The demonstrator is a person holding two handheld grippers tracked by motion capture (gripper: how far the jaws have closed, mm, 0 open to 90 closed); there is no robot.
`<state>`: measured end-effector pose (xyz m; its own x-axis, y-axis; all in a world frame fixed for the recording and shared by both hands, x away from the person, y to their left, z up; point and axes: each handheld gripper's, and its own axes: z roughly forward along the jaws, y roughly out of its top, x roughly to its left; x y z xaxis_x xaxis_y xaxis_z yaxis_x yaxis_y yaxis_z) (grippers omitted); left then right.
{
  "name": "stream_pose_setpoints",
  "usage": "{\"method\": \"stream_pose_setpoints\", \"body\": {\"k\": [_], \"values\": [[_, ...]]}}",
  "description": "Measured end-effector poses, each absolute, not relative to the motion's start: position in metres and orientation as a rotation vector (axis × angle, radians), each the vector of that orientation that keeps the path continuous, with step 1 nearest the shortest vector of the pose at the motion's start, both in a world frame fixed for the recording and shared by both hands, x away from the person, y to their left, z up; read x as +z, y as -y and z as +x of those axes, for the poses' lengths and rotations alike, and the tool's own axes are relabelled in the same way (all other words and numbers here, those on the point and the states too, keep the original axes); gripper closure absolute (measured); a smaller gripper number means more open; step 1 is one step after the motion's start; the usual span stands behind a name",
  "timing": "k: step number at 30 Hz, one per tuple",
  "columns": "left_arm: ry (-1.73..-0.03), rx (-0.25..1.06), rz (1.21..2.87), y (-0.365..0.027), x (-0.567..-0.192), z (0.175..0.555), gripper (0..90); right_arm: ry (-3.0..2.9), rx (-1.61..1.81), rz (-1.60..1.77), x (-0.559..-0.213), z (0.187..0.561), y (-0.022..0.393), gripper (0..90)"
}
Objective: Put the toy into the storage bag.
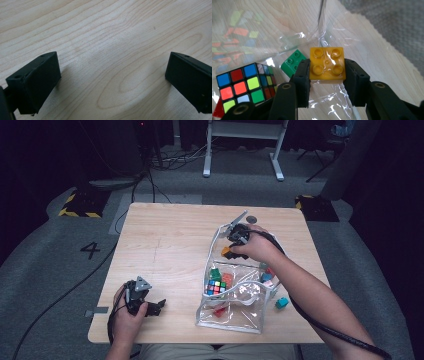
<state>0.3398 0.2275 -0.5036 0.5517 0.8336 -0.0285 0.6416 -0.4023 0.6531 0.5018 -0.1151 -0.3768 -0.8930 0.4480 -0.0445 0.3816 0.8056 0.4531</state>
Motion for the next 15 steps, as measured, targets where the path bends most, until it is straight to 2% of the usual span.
{"method": "stream_pose_setpoints", "body": {"k": [15], "values": [[-1.181, 0.404, 2.171, -0.228, -0.504, 0.34, 0.1, -2.889, 0.598, 0.689, -0.389, 0.504, 0.115, 59.3]]}}
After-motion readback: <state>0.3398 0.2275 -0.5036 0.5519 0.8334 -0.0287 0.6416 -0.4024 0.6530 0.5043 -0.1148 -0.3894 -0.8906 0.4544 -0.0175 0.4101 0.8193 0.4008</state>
